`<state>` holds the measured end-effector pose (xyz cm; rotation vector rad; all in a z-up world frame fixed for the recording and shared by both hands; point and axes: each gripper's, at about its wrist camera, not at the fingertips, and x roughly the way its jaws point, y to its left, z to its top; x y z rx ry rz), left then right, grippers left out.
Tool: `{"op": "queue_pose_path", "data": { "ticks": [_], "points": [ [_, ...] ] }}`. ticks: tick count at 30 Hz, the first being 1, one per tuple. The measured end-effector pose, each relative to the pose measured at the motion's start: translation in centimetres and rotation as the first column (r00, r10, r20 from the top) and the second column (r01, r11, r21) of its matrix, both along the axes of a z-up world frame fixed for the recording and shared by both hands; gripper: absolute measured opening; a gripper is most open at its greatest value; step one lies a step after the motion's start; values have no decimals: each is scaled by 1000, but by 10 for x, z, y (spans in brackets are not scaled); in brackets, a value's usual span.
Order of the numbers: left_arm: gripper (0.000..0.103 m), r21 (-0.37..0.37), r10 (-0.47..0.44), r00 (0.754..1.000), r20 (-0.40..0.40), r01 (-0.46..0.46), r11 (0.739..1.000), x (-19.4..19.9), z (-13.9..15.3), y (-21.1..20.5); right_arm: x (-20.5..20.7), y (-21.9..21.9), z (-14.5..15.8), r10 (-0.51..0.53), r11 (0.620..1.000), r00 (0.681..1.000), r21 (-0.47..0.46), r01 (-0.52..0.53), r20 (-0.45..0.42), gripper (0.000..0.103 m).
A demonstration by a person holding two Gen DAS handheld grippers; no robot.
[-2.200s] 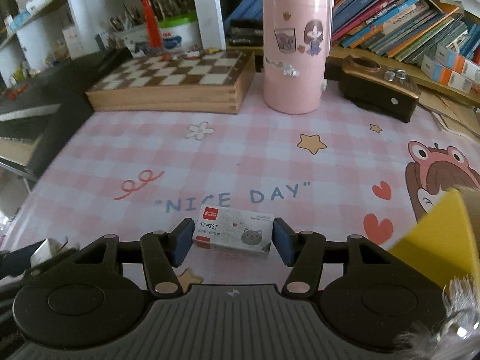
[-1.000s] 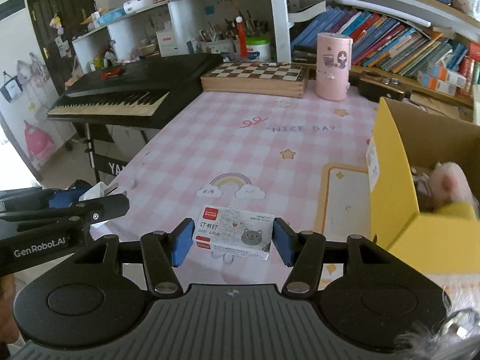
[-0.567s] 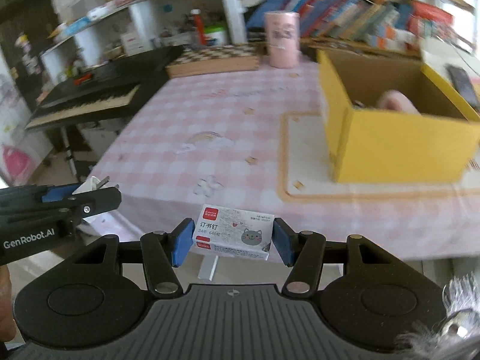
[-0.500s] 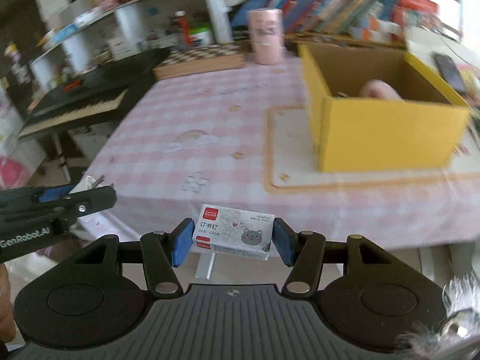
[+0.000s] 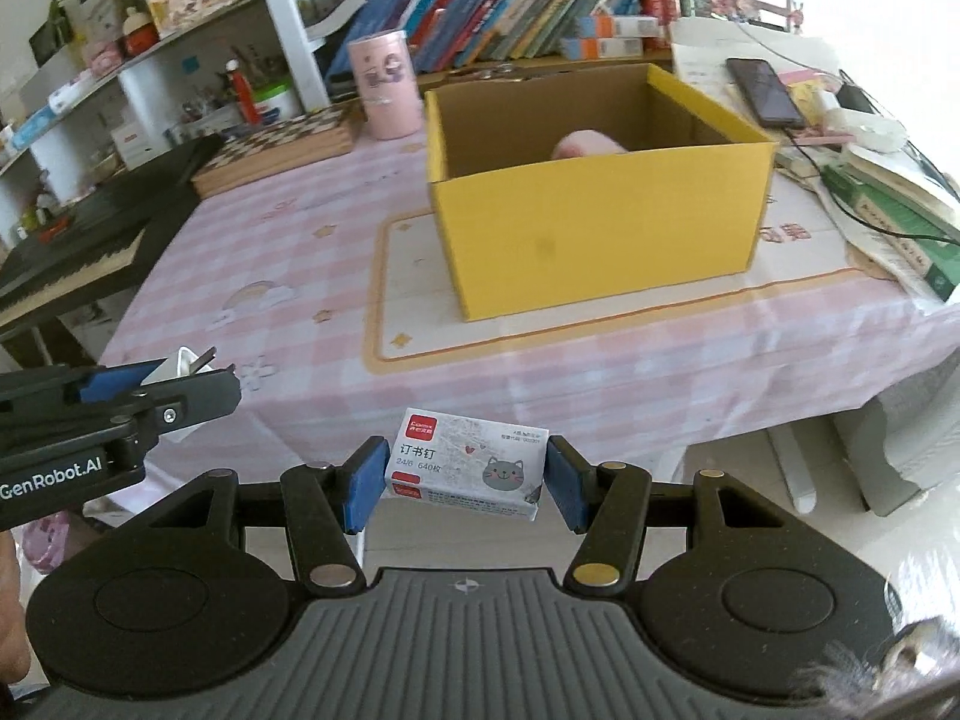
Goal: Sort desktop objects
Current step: 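Carry the white plug and staple box with both grippers over the yellow box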
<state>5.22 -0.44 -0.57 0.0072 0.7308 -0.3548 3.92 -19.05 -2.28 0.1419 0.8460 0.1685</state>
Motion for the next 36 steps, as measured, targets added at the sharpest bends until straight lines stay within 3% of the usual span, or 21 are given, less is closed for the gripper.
{"op": "queue_pose_path", "data": {
  "ticks": [12, 26, 36],
  "points": [
    [35, 26, 4, 1000, 27, -5, 1000, 34, 4, -57, 47, -53, 3, 27, 1000, 1000, 4, -27, -12, 54],
    [35, 39, 64, 989, 135, -69, 997, 83, 18, -110, 109, -101, 33, 112, 993, 984, -41, -108, 138, 54],
    [35, 72, 152, 972, 179, -167, 983, 116, 22, -131, 153, -124, 43, 186, 983, 964, -41, -181, 188, 54]
  ]
}}
